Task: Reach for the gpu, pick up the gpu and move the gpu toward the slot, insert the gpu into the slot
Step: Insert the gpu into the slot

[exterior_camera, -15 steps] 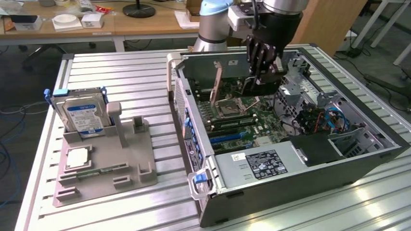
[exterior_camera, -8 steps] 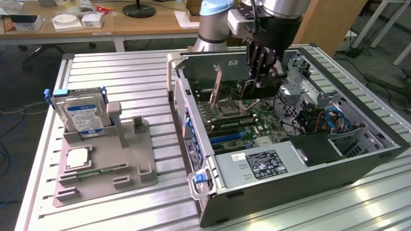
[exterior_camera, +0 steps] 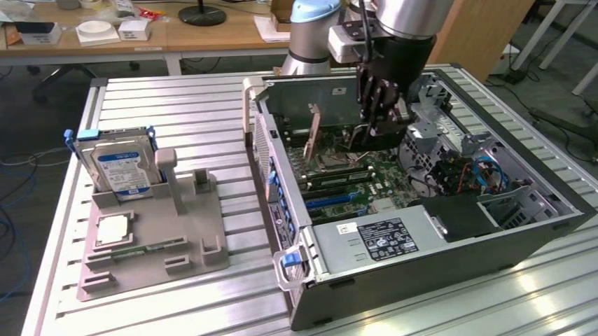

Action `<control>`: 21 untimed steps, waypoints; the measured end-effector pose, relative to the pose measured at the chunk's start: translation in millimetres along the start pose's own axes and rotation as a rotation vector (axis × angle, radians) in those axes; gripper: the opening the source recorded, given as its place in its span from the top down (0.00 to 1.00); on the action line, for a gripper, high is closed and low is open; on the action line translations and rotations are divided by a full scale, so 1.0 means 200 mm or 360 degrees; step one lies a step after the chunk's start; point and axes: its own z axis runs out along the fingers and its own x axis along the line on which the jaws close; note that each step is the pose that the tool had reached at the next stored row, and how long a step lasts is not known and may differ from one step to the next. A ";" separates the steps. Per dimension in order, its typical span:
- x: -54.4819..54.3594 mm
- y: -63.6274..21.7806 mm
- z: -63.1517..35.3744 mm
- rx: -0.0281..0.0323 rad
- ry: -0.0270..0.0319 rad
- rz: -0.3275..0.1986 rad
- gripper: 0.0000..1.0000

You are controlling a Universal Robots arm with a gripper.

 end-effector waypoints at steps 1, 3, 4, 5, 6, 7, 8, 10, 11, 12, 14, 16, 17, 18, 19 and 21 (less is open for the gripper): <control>0.00 0.003 0.009 0.00000 -0.00001 0.0000 0.74; 0.00 0.009 0.027 0.00000 -0.00001 0.0000 0.74; 0.00 0.015 0.036 -0.00001 0.00000 0.0001 0.74; 0.00 0.021 0.045 0.00000 0.00002 0.0002 0.74; 0.00 0.028 0.054 0.00000 0.00006 0.0004 0.74; 0.00 0.034 0.063 0.00002 0.00015 0.0007 0.74; 0.00 0.038 0.071 0.00004 0.00018 0.0010 0.74; 0.01 0.039 0.090 0.00005 0.00017 0.0010 0.74; 0.01 0.039 0.099 0.00005 0.00017 0.0010 0.74; 0.01 0.040 0.108 0.00004 0.00018 0.0010 0.74; 0.01 0.040 0.126 0.00005 0.00017 0.0010 0.74; 0.01 0.043 0.144 0.00005 0.00019 0.0010 0.74; 0.01 0.046 0.153 0.00005 0.00019 0.0011 0.74; 0.01 0.051 0.162 0.00005 0.00017 0.0010 0.74; 0.01 0.058 0.170 0.00005 0.00019 0.0010 0.74; 0.01 0.071 0.184 0.00005 0.00016 0.0010 0.74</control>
